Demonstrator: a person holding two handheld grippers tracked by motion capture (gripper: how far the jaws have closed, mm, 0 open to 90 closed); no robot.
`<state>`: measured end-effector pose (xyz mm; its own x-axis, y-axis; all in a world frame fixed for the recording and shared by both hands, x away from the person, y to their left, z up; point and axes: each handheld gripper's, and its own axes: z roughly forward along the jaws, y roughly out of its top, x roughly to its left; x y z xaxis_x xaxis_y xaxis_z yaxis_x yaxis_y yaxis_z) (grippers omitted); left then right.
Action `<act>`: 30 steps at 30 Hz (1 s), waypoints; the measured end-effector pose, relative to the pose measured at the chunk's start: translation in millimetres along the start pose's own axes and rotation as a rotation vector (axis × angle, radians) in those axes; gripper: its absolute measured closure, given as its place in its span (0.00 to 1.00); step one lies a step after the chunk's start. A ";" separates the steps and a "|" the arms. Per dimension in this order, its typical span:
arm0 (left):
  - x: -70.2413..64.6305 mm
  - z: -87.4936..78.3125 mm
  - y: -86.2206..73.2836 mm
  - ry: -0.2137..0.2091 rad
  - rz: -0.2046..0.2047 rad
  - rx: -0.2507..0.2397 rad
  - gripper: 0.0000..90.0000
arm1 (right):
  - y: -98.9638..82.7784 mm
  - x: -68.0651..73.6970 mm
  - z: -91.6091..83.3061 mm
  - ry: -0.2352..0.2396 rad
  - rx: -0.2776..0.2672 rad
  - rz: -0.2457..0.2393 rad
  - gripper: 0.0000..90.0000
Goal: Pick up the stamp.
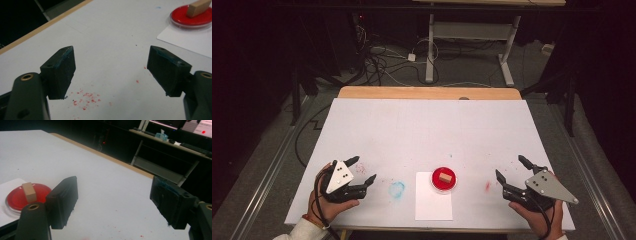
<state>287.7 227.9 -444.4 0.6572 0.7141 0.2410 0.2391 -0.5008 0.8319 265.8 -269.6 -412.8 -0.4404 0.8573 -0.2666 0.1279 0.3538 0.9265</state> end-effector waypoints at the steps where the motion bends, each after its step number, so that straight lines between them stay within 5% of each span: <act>1: -1.7 1.3 -0.5 -0.011 -0.008 0.015 0.25 | -0.2 -0.9 0.6 0.010 0.005 -0.004 0.26; 11: -2.7 10.5 -5.4 -0.042 0.001 0.073 0.24 | 3.2 -0.6 5.6 0.059 0.060 -0.011 0.28; 30: -4.6 15.0 -5.8 -0.050 -0.001 0.096 0.24 | 26.6 4.6 21.4 0.194 0.154 -0.058 0.29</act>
<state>294.0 220.2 -457.8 0.6911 0.6907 0.2131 0.3057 -0.5464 0.7797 286.3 -248.3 -395.1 -0.6113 0.7515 -0.2481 0.2253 0.4658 0.8558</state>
